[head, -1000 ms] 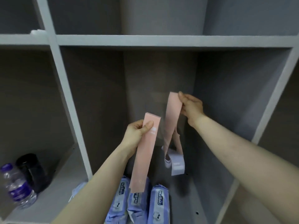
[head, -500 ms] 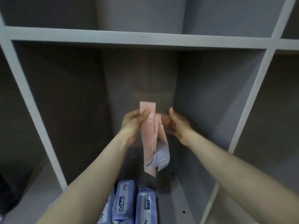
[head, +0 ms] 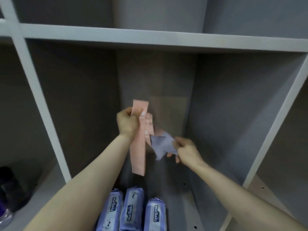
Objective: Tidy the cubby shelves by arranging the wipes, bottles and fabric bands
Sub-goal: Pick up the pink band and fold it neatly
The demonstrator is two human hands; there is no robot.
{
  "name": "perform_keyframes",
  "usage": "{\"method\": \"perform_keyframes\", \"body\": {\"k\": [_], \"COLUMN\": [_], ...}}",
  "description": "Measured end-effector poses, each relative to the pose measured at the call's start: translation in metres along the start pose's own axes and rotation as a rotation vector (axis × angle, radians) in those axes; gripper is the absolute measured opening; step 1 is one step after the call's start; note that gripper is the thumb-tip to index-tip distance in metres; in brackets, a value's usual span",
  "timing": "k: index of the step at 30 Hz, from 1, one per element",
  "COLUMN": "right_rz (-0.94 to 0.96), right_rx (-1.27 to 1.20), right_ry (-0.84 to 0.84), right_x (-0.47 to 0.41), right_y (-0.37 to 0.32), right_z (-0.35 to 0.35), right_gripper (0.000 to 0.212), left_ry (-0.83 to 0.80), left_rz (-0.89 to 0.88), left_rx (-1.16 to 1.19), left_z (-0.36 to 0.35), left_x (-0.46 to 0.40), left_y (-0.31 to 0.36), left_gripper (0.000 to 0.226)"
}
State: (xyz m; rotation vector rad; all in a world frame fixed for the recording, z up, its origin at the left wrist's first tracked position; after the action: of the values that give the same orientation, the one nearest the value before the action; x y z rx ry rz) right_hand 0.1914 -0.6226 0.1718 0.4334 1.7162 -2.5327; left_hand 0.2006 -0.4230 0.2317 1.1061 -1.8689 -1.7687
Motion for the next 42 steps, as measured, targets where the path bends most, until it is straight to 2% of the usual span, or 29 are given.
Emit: {"method": "perform_keyframes", "body": {"k": [3,5,7,9,11,13,15,18,20,22,24,25,26,29,31,33,37,42], "right_rz": [-0.007,-0.057,-0.184,-0.345,-0.466,-0.521,-0.560,-0.606,-0.670,-0.663,-0.586,-0.549,-0.488,0.064,0.432,0.633,0.644,0.540], "right_rx": [-0.501,-0.681,-0.783,-0.733,-0.525,-0.344,-0.218,-0.048,-0.032,0.020,0.203,0.236,0.161,-0.196,-0.281,-0.209,-0.122,-0.146], "right_ry": [0.348,0.474,0.527,0.535,0.473,0.384,0.270,0.180,0.096,0.000,-0.071,-0.059,0.016,0.340,0.358,0.265,0.198,0.317], "right_x": [-0.010,-0.011,-0.014,-0.019,-0.025,-0.033,-0.038,-0.033,-0.021,-0.019,-0.024,-0.029,-0.031,-0.027,-0.003,0.015,0.024,0.028], "right_y": [-0.012,-0.014,-0.012,-0.005,0.012,0.032,0.059,0.102,0.127,0.149,0.153,0.147,0.131,0.044,-0.022,-0.059,-0.075,-0.077], "right_z": [0.013,0.020,0.023,0.027,0.027,0.019,0.004,-0.024,-0.039,-0.050,-0.057,-0.057,-0.056,-0.028,-0.008,-0.002,-0.003,-0.001], "right_gripper": [0.024,0.031,0.029,0.028,0.023,0.026,0.031,0.023,0.017,0.027,0.037,0.037,0.035,0.023,0.017,0.016,0.023,0.019], "left_ry": [0.146,0.246,0.272,0.202,0.116,0.043,-0.025,-0.113,-0.157,-0.190,-0.188,-0.184,-0.181,-0.198,-0.214,-0.248,-0.282,-0.245], "left_rz": [0.086,0.133,0.152,0.129,0.078,0.065,0.113,0.238,0.308,0.342,0.339,0.338,0.342,0.357,0.367,0.377,0.386,0.396], "left_rx": [0.022,0.054,0.081,0.092,0.092,0.103,0.120,0.187,0.217,0.225,0.237,0.242,0.246,0.265,0.298,0.342,0.383,0.435], "left_z": [0.015,0.023,0.030,0.032,0.031,0.030,0.030,0.036,0.040,0.043,0.046,0.046,0.046,0.043,0.040,0.037,0.035,0.036], "left_x": [-0.012,-0.018,-0.024,-0.024,-0.020,-0.014,-0.011,-0.009,-0.008,-0.005,-0.002,0.000,0.002,0.014,0.025,0.036,0.051,0.057], "left_y": [-0.014,-0.015,-0.013,-0.003,0.008,0.016,0.020,0.019,0.017,0.016,0.018,0.019,0.020,0.022,0.024,0.028,0.036,0.042], "left_gripper": [0.015,0.014,0.016,0.016,0.019,0.021,0.023,0.028,0.030,0.030,0.028,0.026,0.024,0.022,0.023,0.025,0.034,0.035]}}
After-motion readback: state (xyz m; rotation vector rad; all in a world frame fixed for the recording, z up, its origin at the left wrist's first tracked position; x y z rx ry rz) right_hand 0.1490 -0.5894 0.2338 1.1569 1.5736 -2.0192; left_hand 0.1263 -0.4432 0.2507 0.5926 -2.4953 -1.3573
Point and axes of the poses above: each hand's wrist, its own x-axis away from the middle knuckle, its own z-axis out of the back of the hand, y = z × x, the point moved 3 cm from there along -x, towards the middle knuckle, and after that the axes turned 15 degrees about y, right-handed, at the moved point
